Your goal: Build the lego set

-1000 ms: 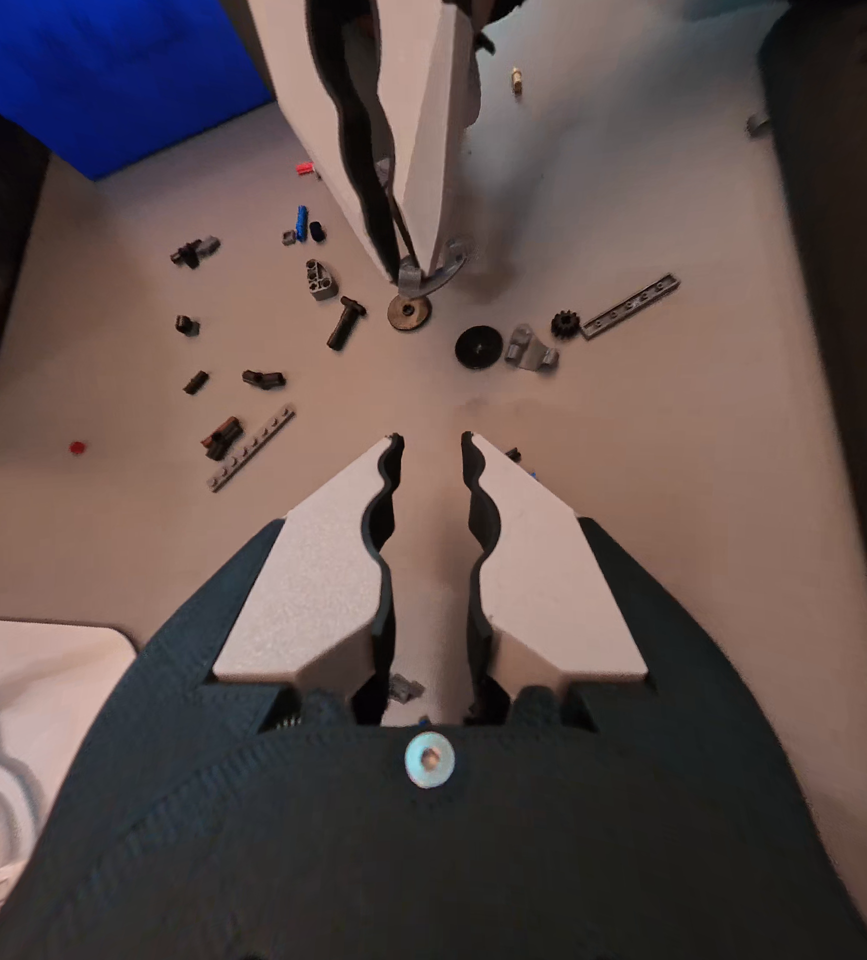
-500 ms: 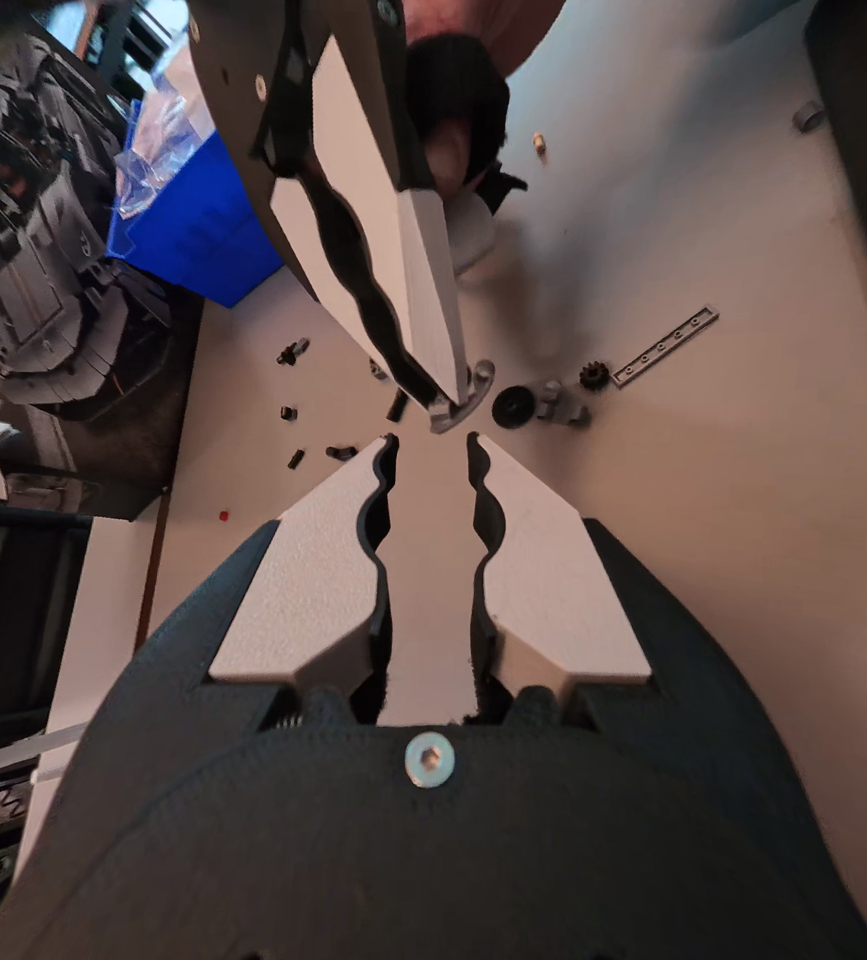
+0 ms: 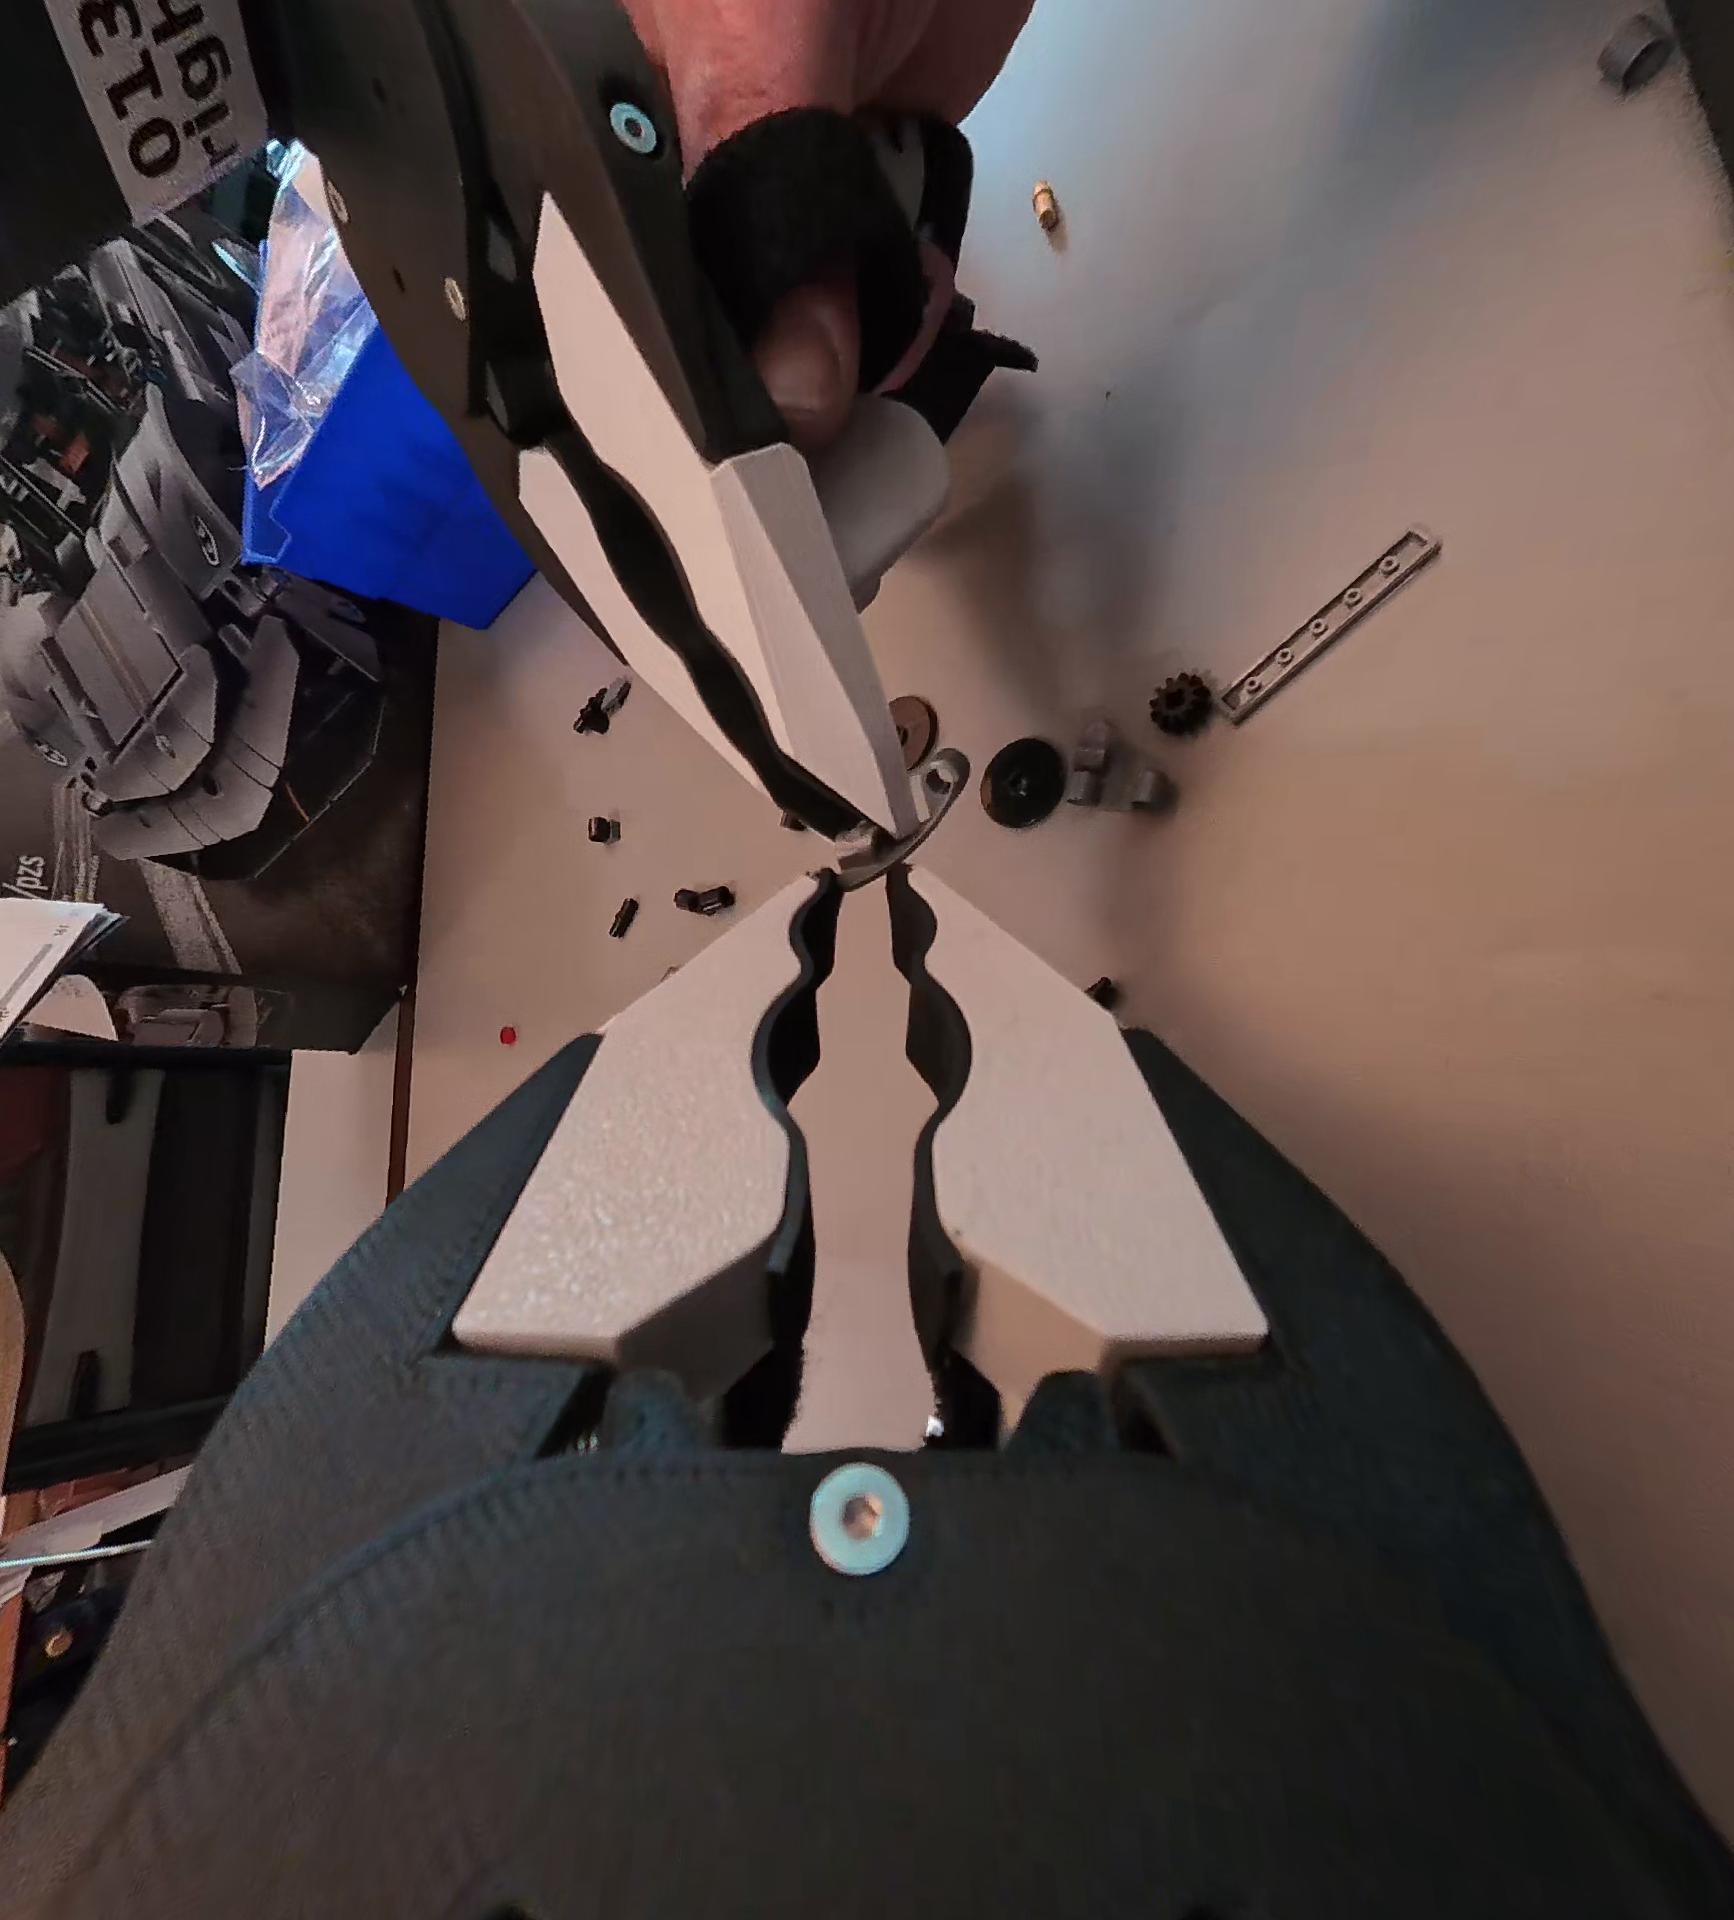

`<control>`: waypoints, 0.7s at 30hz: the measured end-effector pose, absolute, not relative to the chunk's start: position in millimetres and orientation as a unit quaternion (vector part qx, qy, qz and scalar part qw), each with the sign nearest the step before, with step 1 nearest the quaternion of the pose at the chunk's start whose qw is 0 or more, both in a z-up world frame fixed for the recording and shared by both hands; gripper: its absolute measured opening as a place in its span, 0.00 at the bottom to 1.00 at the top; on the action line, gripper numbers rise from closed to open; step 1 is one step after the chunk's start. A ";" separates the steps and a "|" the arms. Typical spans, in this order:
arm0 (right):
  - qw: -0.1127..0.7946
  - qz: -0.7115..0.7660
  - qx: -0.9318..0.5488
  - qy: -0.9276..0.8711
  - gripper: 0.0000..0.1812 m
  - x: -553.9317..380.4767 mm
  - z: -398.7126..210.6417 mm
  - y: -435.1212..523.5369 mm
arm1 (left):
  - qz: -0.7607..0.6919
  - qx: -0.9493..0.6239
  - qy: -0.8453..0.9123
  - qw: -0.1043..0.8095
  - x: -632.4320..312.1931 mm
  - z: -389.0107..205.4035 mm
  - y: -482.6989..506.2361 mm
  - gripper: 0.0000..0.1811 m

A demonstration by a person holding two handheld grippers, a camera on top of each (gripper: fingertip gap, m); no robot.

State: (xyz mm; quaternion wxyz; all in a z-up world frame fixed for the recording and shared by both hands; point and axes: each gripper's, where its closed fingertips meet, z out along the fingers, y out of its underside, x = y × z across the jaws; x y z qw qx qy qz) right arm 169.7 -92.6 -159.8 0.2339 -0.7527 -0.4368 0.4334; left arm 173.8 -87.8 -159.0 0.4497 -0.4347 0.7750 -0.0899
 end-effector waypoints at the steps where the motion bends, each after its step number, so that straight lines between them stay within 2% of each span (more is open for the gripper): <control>1: 0.234 0.434 -0.753 -0.436 0.04 169.4 -159.9 -92.2 | -0.090 -0.437 0.775 0.447 173.1 -159.6 -87.2 0.04; 13: 0.248 0.443 -0.753 -0.418 0.04 168.0 -157.0 -85.4 | -0.140 -0.467 0.761 0.427 169.8 -160.8 -84.2 0.00; 21: 0.291 0.432 -0.742 -0.422 0.08 175.1 -141.8 -79.6 | -0.202 -0.502 0.740 0.400 167.1 -160.8 -82.1 0.00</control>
